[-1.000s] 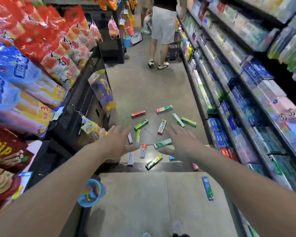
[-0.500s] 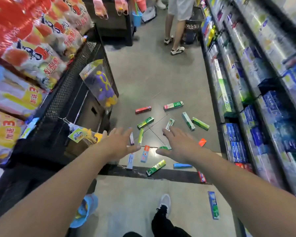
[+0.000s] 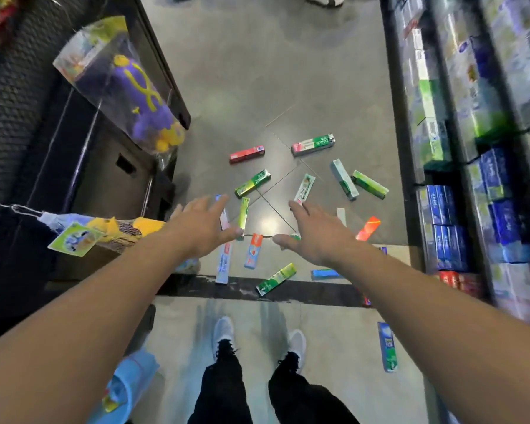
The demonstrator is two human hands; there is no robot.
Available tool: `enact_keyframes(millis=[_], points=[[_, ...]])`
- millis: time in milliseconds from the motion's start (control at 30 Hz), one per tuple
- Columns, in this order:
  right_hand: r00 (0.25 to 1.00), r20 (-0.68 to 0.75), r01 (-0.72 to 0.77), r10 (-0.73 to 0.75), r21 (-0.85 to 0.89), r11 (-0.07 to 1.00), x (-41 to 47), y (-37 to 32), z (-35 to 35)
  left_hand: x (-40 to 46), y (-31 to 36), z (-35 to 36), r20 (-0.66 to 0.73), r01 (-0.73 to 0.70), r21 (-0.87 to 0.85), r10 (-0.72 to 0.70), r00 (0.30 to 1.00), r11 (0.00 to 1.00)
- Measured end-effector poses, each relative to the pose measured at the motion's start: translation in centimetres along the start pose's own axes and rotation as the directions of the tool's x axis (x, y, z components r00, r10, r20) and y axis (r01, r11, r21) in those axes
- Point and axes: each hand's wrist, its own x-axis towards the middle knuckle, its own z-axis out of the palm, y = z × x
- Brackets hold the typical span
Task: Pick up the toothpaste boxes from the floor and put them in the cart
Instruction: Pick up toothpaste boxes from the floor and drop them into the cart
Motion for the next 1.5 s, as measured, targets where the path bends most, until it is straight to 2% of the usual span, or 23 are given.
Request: enact_keyframes(millis=[133, 267, 400, 600, 767, 867, 967, 1100, 1200, 1300, 1400, 1500], points=[[0.997, 0.014, -0.081, 0.080, 0.069, 0.994, 6.5, 0.6, 8.7, 6.2, -2.3, 7.6, 0.029, -0.008, -0.028, 0.009, 1.000, 1.000], [0.975, 0.095, -0.215, 0.202, 0.162, 0.963, 12.1, 2.0, 19.4, 12.4, -4.1, 18.0, 0.089, 0.041, -0.090, -0.033, 0.996, 0.995], [0.940, 0.149, -0.325, 0.305, 0.129, 0.937, 17.3, 3.9, 31.1, 18.5, -6.2, 29.4, 0.126, 0.081, -0.096, -0.069, 0.990, 0.992], [0.847, 0.298, -0.512, 0.440, 0.234, 0.827, 25.0, 6.6, 46.2, 27.6, -10.1, 41.8, 0.156, 0.147, -0.041, -0.139, 0.978, 0.988], [0.826, 0.294, -0.562, 0.482, 0.348, 0.751, 29.5, 7.5, 53.9, 33.2, -12.3, 49.6, 0.143, 0.162, -0.058, -0.152, 0.978, 0.985], [0.759, 0.333, -0.651, 0.559, 0.375, 0.660, 31.6, 7.9, 56.3, 35.5, -12.8, 52.3, 0.147, 0.212, -0.098, -0.196, 0.969, 0.972], [0.716, 0.283, -0.695, 0.638, 0.376, 0.613, 32.3, 7.7, 57.6, 36.5, -12.6, 54.0, 0.081, 0.208, -0.100, -0.200, 0.976, 0.973], [0.662, 0.270, -0.719, 0.699, 0.491, 0.492, 32.1, 6.9, 58.0, 36.7, -11.9, 54.7, 0.024, 0.238, -0.114, -0.237, 0.971, 0.964], [0.669, 0.239, -0.698, 0.704, 0.527, 0.484, 32.0, 6.7, 57.6, 36.0, -11.8, 53.7, 0.042, 0.258, -0.133, -0.255, 0.966, 0.957], [0.715, 0.267, -0.664, 0.646, 0.548, 0.508, 30.1, 6.0, 54.8, 33.6, -11.6, 50.6, 0.046, 0.260, -0.161, -0.256, 0.966, 0.952], [0.777, 0.288, -0.607, 0.560, 0.582, 0.542, 26.3, 4.6, 48.9, 29.4, -10.3, 45.1, 0.069, 0.258, -0.209, -0.249, 0.966, 0.943], [0.848, 0.232, -0.514, 0.477, 0.579, 0.633, 22.3, 3.3, 40.9, 24.3, -8.5, 37.5, 0.024, 0.200, -0.254, -0.201, 0.979, 0.946]])
